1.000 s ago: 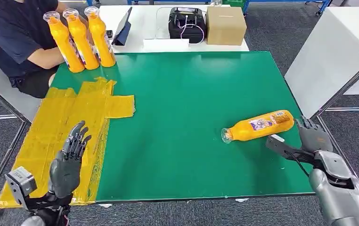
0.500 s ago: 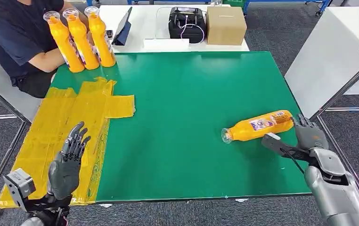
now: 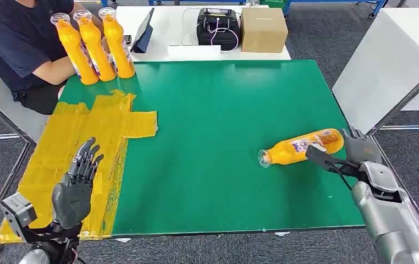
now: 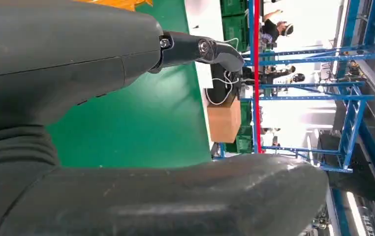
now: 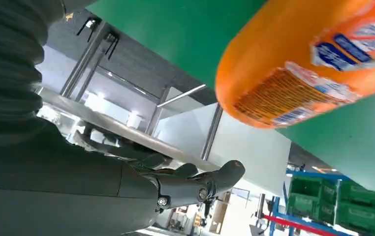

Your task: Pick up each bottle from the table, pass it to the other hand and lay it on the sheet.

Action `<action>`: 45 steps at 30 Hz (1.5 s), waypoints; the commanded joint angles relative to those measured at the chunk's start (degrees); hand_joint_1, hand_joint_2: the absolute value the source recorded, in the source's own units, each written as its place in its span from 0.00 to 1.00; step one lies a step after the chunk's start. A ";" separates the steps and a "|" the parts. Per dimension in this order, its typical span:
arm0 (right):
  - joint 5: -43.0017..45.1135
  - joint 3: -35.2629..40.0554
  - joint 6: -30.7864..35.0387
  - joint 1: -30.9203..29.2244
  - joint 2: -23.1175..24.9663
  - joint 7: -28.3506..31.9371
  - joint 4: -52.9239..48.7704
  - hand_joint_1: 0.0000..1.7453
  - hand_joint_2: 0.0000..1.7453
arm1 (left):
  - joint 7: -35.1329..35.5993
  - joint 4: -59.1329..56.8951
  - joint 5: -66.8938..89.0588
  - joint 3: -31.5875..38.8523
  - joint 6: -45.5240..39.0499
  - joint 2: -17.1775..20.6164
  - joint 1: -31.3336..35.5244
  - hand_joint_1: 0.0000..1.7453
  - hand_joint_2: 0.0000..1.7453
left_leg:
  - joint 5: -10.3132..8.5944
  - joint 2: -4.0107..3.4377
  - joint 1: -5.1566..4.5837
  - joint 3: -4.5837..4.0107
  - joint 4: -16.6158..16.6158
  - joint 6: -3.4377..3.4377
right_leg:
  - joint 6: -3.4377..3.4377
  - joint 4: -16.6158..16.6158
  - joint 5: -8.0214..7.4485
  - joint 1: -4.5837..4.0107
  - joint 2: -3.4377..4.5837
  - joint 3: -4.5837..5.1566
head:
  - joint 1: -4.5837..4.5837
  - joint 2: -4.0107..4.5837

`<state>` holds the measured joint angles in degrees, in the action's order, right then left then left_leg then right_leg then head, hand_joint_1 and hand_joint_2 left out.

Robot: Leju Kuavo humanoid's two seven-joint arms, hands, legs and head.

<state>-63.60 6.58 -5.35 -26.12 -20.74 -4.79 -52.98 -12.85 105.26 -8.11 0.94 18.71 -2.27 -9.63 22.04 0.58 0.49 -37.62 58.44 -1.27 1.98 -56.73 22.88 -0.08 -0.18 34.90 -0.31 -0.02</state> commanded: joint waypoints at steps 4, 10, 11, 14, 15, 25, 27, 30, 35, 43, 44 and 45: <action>-0.39 3.20 -1.00 -8.29 5.56 -0.37 10.46 0.00 1.00 | 0.99 -4.19 -0.42 0.50 0.33 1.11 3.09 0.00 0.00 | 0.26 -0.41 -0.08 0.59 -0.13 0.08 | -0.04 0.08 0.17 0.07 0.36 -0.46 | 0.00 0.00; -0.55 4.54 -0.65 -8.82 7.42 -0.28 12.97 0.00 1.00 | 1.11 -4.42 -0.67 0.37 0.17 1.02 3.25 0.00 0.00 | 0.12 -0.23 -0.03 0.33 -0.09 0.04 | -0.02 0.06 0.08 0.03 0.20 -0.26 | -0.02 0.00; -0.52 4.71 -0.68 -8.63 7.82 -0.25 13.21 0.00 1.00 | 1.11 -4.41 -0.70 0.37 0.18 0.98 3.16 0.00 0.00 | 0.17 -0.28 -0.04 0.43 -0.10 0.05 | -0.02 0.07 0.11 0.03 0.25 -0.34 | 0.00 0.00; -0.52 5.52 -0.65 -8.46 8.77 0.02 13.81 0.00 1.00 | 1.15 -4.48 -0.88 0.48 0.11 0.81 3.19 0.00 0.00 | 0.11 -0.23 -0.01 0.29 -0.08 0.03 | -0.02 0.06 0.06 0.01 0.20 -0.23 | 0.00 0.00; -0.52 5.98 -0.69 -8.41 8.82 0.30 13.70 0.00 1.00 | 1.19 -4.43 -0.99 0.62 0.03 0.70 3.12 0.00 0.00 | 0.15 -0.30 -0.03 0.40 -0.11 0.04 | -0.02 0.09 0.09 0.02 0.26 -0.32 | 0.00 0.00; 0.16 7.28 -1.71 -8.55 8.44 0.20 13.44 0.00 1.00 | 1.51 -4.60 -1.30 0.70 0.24 0.64 3.42 0.00 0.00 | 0.10 -0.14 -0.03 0.23 -0.05 0.03 | -0.01 0.02 0.08 0.03 0.11 -0.17 | 0.00 0.00; 0.16 7.28 -1.71 -8.55 8.44 0.20 13.44 0.00 1.00 | 1.51 -4.60 -1.30 0.70 0.24 0.64 3.42 0.00 0.00 | 0.10 -0.13 -0.03 0.23 -0.05 0.03 | -0.01 0.02 0.08 0.03 0.10 -0.18 | 0.00 0.00; 0.30 7.56 -1.70 -8.73 8.45 0.16 13.63 0.00 1.00 | 1.53 -4.58 -1.40 0.77 0.16 0.60 3.50 0.00 0.00 | 0.08 -0.11 -0.03 0.19 -0.05 0.03 | -0.01 0.01 0.08 0.03 0.08 -0.15 | 0.00 0.00; 0.00 8.66 -2.03 -9.50 8.92 -0.05 14.72 0.00 1.00 | 1.59 -4.84 -1.60 0.87 0.21 0.40 3.88 0.00 0.00 | 0.14 -0.17 -0.04 0.30 -0.05 0.05 | -0.02 0.00 0.13 0.04 0.13 -0.23 | 0.00 0.00; -0.67 9.96 -1.81 -10.61 9.25 -0.10 16.40 0.00 1.00 | 1.47 -5.45 -1.53 0.90 0.09 0.24 4.16 0.00 0.00 | 0.06 -0.11 -0.04 0.17 -0.05 0.02 | 0.00 0.01 0.06 0.04 0.08 -0.11 | 0.00 0.00; -1.28 10.73 -1.97 -10.99 9.29 0.03 16.85 0.00 1.00 | 1.45 -5.58 -1.55 0.92 0.13 0.27 4.38 0.00 0.00 | 0.13 -0.18 -0.05 0.30 -0.06 0.03 | -0.01 0.02 0.11 0.05 0.14 -0.23 | 0.00 0.00; -1.85 11.41 -1.95 -11.37 9.42 0.23 17.58 0.00 1.00 | 1.44 -5.82 -1.58 0.85 0.24 0.28 4.69 0.00 0.00 | 0.09 -0.16 -0.05 0.21 -0.04 0.02 | 0.00 0.00 0.07 0.05 0.13 -0.13 | 0.00 0.00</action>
<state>-64.00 13.68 -6.62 -32.67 -12.59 -4.74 -42.31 -11.54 104.08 -9.57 0.94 18.71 -1.95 -7.53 22.03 0.58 0.50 -37.64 58.44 -1.26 1.97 -56.75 22.89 -0.09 -0.18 34.93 -0.31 -0.02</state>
